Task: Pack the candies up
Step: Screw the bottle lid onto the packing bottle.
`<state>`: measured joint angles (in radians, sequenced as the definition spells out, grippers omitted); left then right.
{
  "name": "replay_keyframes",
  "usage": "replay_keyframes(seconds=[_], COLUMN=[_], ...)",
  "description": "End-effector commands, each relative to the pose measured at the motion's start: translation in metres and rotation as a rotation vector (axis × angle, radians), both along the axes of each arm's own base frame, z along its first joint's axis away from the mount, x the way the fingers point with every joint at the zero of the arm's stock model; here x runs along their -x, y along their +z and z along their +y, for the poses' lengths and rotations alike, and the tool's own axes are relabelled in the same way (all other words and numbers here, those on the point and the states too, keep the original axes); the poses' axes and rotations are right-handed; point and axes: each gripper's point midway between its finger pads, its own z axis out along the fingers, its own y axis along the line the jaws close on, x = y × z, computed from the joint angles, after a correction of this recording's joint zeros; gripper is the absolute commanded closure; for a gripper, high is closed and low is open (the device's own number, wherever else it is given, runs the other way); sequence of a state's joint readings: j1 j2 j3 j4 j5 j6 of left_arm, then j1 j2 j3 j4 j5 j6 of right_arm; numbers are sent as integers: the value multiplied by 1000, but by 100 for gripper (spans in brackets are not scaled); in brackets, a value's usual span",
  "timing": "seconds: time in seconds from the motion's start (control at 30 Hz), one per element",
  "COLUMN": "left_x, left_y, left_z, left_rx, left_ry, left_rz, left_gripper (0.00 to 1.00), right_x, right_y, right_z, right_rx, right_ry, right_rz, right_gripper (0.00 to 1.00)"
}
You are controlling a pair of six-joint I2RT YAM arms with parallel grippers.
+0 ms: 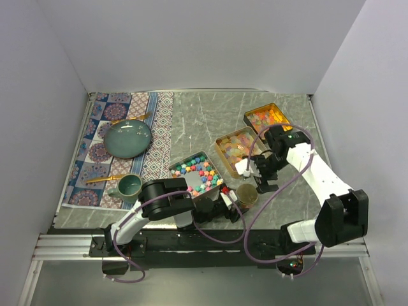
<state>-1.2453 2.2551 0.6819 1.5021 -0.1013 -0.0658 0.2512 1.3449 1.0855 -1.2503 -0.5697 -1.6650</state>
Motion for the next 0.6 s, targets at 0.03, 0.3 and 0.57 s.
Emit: replay_keyframes(seconds=[0.03,0.3,0.57], left_x=[-1,2,0], left_y=[-25,-25,-27], left_z=[21,21,20], left_rx=[-8,-18,-17], left_ry=[41,44,53], left_rz=[39,16,1], left_gripper=[99,99,99], right_x=[13,12,16], right_y=[-8,-33,-47], right_z=[8,34,43], right_rx=[-44,-79,-72], right_ry=[278,447,520], right_rz=[-132,-94,-79], right_gripper=[0,0,1])
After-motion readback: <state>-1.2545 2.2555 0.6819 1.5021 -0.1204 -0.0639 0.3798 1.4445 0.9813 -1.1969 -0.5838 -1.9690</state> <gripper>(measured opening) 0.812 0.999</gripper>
